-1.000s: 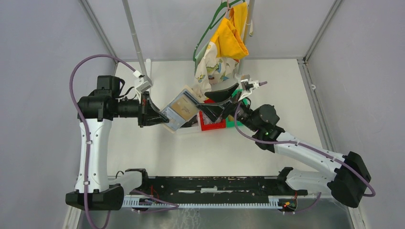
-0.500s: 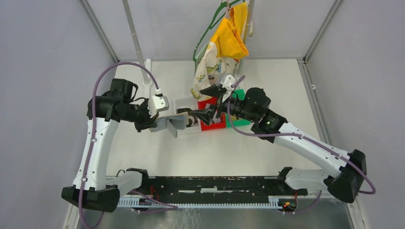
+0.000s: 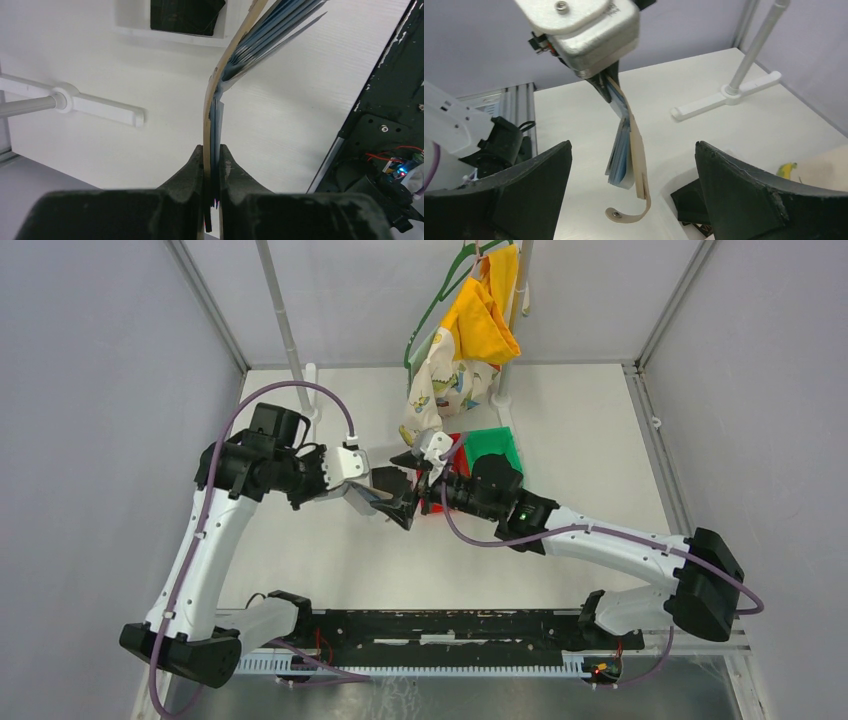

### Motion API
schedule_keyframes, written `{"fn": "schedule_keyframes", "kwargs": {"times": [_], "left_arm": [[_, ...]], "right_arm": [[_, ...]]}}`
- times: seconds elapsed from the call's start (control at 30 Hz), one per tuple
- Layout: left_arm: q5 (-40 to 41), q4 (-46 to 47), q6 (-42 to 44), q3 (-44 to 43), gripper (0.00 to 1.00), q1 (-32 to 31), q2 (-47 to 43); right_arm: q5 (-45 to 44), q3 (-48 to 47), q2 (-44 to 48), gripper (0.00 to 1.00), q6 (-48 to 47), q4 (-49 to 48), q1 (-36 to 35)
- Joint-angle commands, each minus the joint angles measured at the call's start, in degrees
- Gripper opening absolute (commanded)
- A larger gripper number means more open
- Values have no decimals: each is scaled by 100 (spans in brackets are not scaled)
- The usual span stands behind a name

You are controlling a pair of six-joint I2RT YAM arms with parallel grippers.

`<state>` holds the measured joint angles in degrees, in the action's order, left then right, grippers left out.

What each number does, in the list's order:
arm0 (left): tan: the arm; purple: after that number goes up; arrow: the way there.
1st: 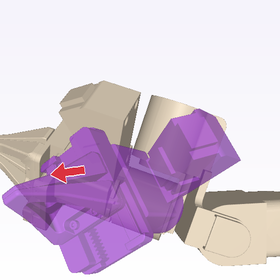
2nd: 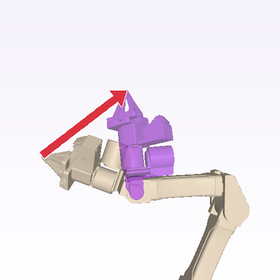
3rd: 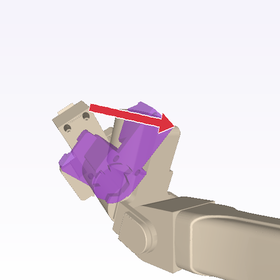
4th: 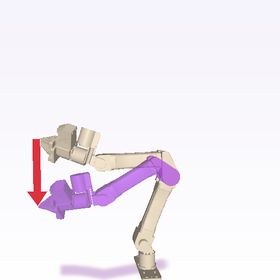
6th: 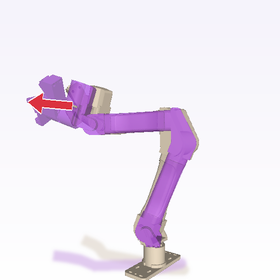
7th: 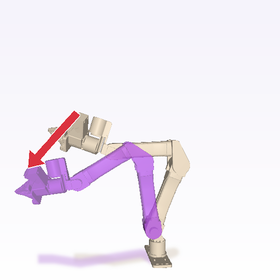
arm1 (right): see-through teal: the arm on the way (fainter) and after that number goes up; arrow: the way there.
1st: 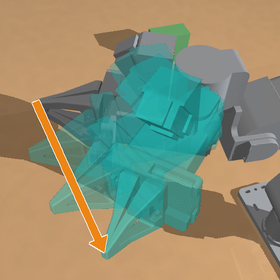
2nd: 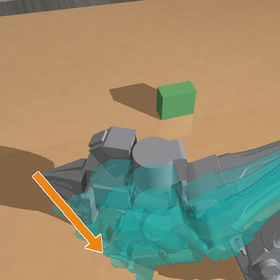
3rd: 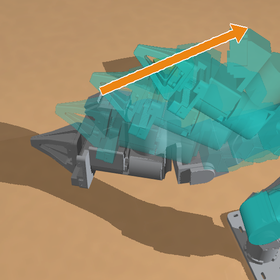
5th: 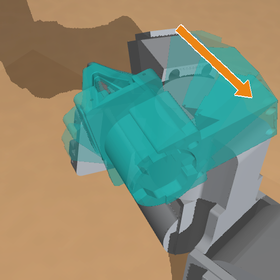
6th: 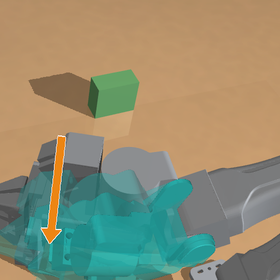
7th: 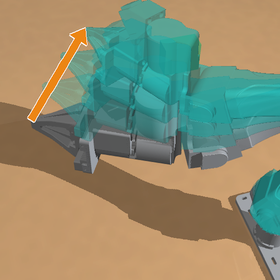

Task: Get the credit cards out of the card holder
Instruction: Remove the credit card from the card holder.

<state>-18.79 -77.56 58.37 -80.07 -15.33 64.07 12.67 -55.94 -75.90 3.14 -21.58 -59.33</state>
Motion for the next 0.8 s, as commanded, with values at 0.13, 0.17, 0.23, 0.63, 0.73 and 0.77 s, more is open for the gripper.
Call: {"fn": "schedule_keyframes", "kwargs": {"times": [0.13,0.17,0.23,0.63,0.73,0.77], "left_arm": [[45,582,-24,-277,2,-254,-316],[38,621,-19,-250,2,-270,-355],[12,698,-11,-240,2,-293,-402],[-82,777,-89,-436,2,-433,-393],[-184,764,-55,-466,2,-445,-463],[-249,742,-23,-479,2,-440,-492]], "right_arm": [[-778,-320,-246,98,-153,-820,-286],[-817,-364,-273,98,-225,-769,-314],[-813,-491,-365,98,-339,-578,-357],[-1718,-1334,-1090,98,-851,655,-734],[-2180,-1324,-1122,98,-929,724,-764],[-2295,-1252,-1076,98,-964,659,-764]]}}
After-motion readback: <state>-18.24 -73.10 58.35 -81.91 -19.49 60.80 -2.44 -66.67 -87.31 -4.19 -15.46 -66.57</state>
